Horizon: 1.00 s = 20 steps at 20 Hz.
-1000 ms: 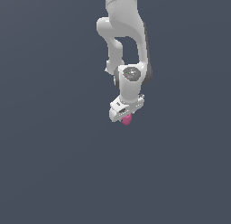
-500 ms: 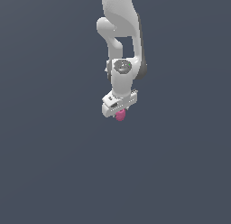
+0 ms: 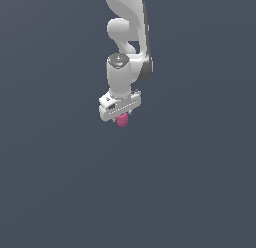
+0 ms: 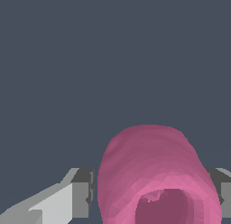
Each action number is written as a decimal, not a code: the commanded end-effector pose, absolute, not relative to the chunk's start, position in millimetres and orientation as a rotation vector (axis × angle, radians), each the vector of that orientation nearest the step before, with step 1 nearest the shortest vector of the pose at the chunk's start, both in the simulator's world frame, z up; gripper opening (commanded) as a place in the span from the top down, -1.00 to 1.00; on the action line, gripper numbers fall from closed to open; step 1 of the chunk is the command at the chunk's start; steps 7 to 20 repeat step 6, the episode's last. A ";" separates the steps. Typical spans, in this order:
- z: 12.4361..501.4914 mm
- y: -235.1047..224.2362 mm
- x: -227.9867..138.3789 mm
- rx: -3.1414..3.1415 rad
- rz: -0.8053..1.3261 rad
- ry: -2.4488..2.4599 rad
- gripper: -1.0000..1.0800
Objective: Pick up the object and move it to a goal position.
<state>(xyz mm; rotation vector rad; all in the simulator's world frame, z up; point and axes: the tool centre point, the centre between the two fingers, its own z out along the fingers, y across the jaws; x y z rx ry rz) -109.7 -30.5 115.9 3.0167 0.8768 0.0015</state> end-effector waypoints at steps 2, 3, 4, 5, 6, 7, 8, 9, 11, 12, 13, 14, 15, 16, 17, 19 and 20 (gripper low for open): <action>122.0 -39.8 -113.1 3.017 0.001 0.879 1.00; 122.8 -41.2 -113.4 3.017 0.001 0.879 1.00; 123.4 -42.1 -113.5 3.017 0.001 0.879 1.00; 123.4 -42.5 -113.3 3.016 0.000 0.879 1.00; 123.4 -42.5 -113.1 3.016 0.000 0.879 1.00; 123.4 -42.5 -113.1 3.016 0.000 0.879 1.00; 123.4 -42.5 -113.1 3.016 0.000 0.879 1.00; 123.4 -42.5 -113.1 3.016 0.000 0.879 1.00; 123.4 -42.5 -113.1 3.016 0.000 0.879 1.00; 123.4 -42.5 -113.1 3.016 0.000 0.879 1.00; 123.4 -42.5 -113.1 3.016 0.000 0.879 1.00; 123.4 -42.5 -113.1 3.016 0.000 0.879 1.00; 123.4 -42.5 -113.1 3.016 0.000 0.879 1.00; 123.4 -42.5 -113.1 3.016 0.000 0.879 1.00; 123.4 -42.5 -113.1 3.016 0.000 0.879 1.00; 123.4 -42.5 -113.1 3.016 0.000 0.879 1.00; 123.4 -42.5 -113.1 3.016 0.000 0.879 1.00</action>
